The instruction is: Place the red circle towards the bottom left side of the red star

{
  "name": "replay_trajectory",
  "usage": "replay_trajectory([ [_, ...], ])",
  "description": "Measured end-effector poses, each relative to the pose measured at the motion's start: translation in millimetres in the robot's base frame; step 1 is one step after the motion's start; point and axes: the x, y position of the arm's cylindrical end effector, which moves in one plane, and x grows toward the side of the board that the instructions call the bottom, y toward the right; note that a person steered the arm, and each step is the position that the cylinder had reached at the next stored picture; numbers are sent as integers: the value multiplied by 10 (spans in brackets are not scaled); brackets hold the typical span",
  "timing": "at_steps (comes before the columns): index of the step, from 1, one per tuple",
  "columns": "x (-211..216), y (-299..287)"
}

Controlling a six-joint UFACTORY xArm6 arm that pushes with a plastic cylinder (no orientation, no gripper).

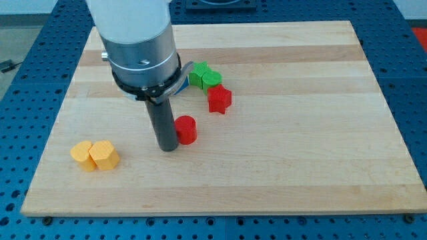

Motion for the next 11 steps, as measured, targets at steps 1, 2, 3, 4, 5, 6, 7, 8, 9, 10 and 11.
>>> replay_trajectory([
  [1, -141, 101],
  [2, -302, 117],
  [3, -394, 117],
  [4, -272, 117],
  [5, -216, 169],
  [6, -234, 311],
  [7, -257, 447],
  [8, -257, 504],
  [9, 54, 500],
  [10, 556, 308],
  [11, 835, -242],
])
